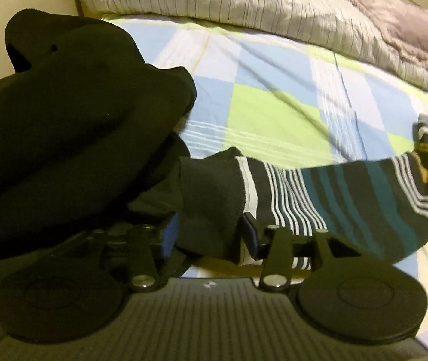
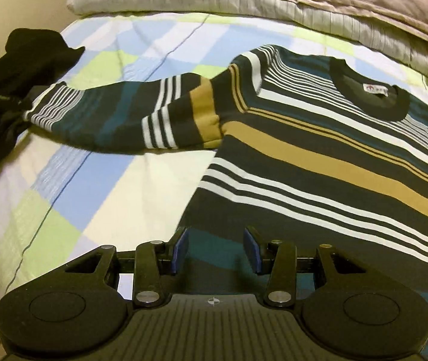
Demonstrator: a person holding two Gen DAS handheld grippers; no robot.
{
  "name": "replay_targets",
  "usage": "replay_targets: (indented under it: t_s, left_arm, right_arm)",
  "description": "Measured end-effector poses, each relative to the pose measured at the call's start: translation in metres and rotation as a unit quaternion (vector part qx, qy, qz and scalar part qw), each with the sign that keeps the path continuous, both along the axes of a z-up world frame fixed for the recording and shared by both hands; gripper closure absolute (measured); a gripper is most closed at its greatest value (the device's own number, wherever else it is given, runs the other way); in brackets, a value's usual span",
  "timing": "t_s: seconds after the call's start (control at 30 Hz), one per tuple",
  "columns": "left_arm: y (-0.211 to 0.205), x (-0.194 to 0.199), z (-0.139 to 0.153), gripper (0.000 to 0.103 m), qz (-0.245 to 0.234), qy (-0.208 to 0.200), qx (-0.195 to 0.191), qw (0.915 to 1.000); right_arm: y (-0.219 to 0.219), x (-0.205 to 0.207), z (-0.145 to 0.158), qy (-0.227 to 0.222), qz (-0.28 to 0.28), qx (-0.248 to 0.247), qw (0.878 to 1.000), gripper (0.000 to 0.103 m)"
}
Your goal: Fold clothes
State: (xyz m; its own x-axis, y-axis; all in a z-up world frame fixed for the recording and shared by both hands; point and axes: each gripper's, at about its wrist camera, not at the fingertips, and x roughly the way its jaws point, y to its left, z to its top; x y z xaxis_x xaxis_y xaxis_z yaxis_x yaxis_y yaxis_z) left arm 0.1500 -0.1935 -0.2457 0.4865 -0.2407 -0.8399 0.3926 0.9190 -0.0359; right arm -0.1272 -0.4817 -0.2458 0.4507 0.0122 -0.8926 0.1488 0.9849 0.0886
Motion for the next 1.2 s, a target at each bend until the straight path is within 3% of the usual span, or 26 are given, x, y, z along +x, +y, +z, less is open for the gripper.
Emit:
replay_targets:
  t_s: [0.17, 0.33, 0.4, 0.43, 0.57, 0.7, 0.8, 0.83, 0.9, 1.0, 1.2]
  left_arm:
    - [0.029, -0.010, 0.004, 0.064, 0.031, 0.017, -0.034, 0.9988]
    - [0.029, 0.012, -0.024, 0.067, 0.045, 0.064, -0.038, 0.9962]
    - [0.020, 0.017, -0.026, 0.082, 0.049, 0.062, -0.037, 0.9962]
    - [0.014, 0.017, -0.023, 0.100, 0.045, 0.056, -0.032, 0.9969]
    - [0.015, -0.007, 0.017, 0.100, 0.041, -0.004, -0.013, 0.9991]
    - [0.044, -0.030, 0.052, 0.099, 0.075, -0.060, 0.018, 0.9952]
    - [0.051, -0.035, 0.037, 0.098, 0.066, -0.034, 0.055, 0.9957]
    - [0.050, -0.037, 0.031, 0.103, 0.063, -0.022, 0.073, 0.9951]
    - [0.049, -0.039, 0.021, 0.103, 0.064, 0.002, 0.102, 0.9927]
    - [0.045, -0.046, 0.023, 0.100, 0.066, 0.011, 0.104, 0.9923]
    - [-0.001, -0.073, 0.037, 0.095, -0.003, -0.001, 0.092, 0.9957]
  right_arm:
    - [-0.005, -0.010, 0.001, 0.010, -0.037, -0.008, 0.999, 0.059]
    - [-0.009, -0.012, -0.003, 0.017, -0.058, -0.011, 0.998, 0.059]
    - [-0.008, -0.012, -0.003, 0.018, -0.057, -0.011, 0.998, 0.059]
    - [-0.007, -0.012, -0.002, 0.019, -0.054, -0.012, 0.998, 0.059]
    - [-0.005, -0.014, 0.003, 0.020, -0.045, -0.020, 0.999, 0.059]
    - [-0.013, -0.015, 0.006, 0.017, -0.057, -0.026, 0.998, 0.059]
    - [-0.021, -0.015, 0.005, 0.017, -0.071, -0.024, 0.997, 0.059]
    - [-0.024, -0.016, 0.004, 0.018, -0.075, -0.022, 0.997, 0.059]
    - [-0.031, -0.019, 0.003, 0.020, -0.085, -0.019, 0.996, 0.059]
    - [-0.044, -0.032, 0.001, 0.028, -0.104, -0.021, 0.994, 0.059]
    - [-0.098, -0.080, -0.011, 0.054, -0.195, -0.016, 0.979, 0.059]
